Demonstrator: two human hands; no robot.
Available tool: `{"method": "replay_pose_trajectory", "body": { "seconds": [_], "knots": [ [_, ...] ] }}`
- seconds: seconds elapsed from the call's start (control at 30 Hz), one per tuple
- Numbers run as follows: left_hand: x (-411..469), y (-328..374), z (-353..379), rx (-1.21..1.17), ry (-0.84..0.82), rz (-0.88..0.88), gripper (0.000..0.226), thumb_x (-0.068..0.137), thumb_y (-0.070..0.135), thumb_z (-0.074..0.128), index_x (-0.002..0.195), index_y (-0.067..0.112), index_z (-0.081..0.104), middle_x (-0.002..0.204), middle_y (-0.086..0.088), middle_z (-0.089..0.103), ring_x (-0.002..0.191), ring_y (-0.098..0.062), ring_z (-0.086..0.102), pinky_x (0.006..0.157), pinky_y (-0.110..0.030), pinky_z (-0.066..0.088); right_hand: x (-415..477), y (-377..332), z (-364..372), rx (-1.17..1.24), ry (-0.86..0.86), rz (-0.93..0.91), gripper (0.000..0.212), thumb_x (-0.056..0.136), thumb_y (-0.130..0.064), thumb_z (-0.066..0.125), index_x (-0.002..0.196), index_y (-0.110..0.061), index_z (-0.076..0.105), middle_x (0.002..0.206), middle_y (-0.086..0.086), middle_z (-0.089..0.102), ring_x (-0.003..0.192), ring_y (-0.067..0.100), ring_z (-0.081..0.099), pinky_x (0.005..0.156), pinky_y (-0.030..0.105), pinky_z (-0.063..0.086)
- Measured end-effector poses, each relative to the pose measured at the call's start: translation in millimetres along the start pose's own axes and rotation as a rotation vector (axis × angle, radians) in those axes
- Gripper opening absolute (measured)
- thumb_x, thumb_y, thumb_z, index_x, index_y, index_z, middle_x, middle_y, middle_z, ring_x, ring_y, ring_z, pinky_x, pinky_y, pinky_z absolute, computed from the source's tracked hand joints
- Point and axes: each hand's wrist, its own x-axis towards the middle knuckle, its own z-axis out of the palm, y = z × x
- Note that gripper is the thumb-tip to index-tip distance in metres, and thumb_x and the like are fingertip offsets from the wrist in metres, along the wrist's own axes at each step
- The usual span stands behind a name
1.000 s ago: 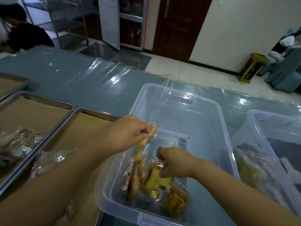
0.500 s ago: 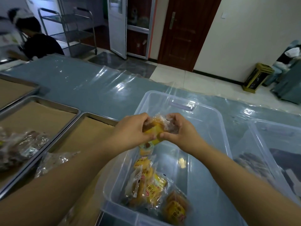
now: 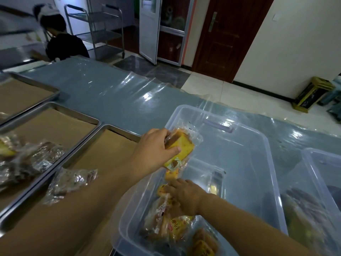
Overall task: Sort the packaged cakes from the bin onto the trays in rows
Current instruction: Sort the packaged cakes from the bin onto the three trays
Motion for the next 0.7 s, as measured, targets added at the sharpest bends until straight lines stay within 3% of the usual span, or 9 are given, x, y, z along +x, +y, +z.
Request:
{"method": "replay_pose_trajectory", "body": {
  "seconds": [0.17, 0.3, 0.4, 0.57, 0.7],
  "knots": [
    [-1.0, -1.7, 1.8, -0.073, -0.016, -0.035, 0.042, 0.072, 0.056, 0.063, 0.104, 0.032, 0.052, 0.089, 0.018, 0.044, 0.080, 0.000, 0.051, 0.062, -0.012, 0.035, 4.7, 6.2, 21.8, 0.076, -0.098, 0.030, 0.097, 0.075, -0.044, 0.073, 0.147, -0.027, 0.010, 0.156, 0.004, 0.014, 0.140, 0.028, 0.021, 0.109, 0.046, 0.031],
    [-1.6, -1.1, 1.2, -0.084, -0.012, -0.024, 0.040, 0.072, 0.053, 0.064, 0.103, 0.030, 0.054, 0.092, 0.016, 0.046, 0.081, 0.001, 0.051, 0.062, -0.011, 0.035, 5.4, 19.4, 23.5, 0.015, -0.007, 0.053, 0.080, 0.078, -0.029, 0.070, 0.143, -0.026, 0.023, 0.150, 0.005, 0.029, 0.125, 0.030, 0.043, 0.097, 0.040, 0.043],
    [-2.6, 0.5, -0.4, -0.051, -0.018, 0.006, 0.035, 0.070, 0.052, 0.064, 0.094, 0.029, 0.054, 0.088, 0.017, 0.045, 0.080, 0.002, 0.048, 0.061, -0.013, 0.033, -1.1, 29.0, 28.5, -0.105, 0.008, 0.090, 0.075, 0.082, -0.015, 0.065, 0.143, -0.021, 0.021, 0.148, 0.008, 0.029, 0.124, 0.030, 0.042, 0.092, 0.041, 0.043],
    [-3.7, 1.6, -1.1, -0.016, -0.028, 0.027, 0.035, 0.071, 0.052, 0.063, 0.094, 0.029, 0.053, 0.087, 0.018, 0.042, 0.080, 0.000, 0.045, 0.062, -0.014, 0.032, -11.8, 34.9, 41.3, -0.026, -0.041, 0.163, 0.094, 0.075, -0.032, 0.073, 0.144, -0.024, 0.011, 0.149, 0.006, 0.023, 0.132, 0.027, 0.030, 0.102, 0.043, 0.038],
    [-4.1, 0.8, -0.1, 0.007, -0.039, 0.039, 0.033, 0.071, 0.050, 0.064, 0.092, 0.028, 0.053, 0.087, 0.014, 0.044, 0.081, -0.003, 0.044, 0.062, -0.014, 0.032, -9.2, 34.6, 41.9, 0.001, 0.048, 0.257, 0.062, 0.079, -0.025, 0.065, 0.131, -0.023, 0.032, 0.129, 0.006, 0.046, 0.114, 0.027, 0.049, 0.082, 0.035, 0.043]
  ]
}}
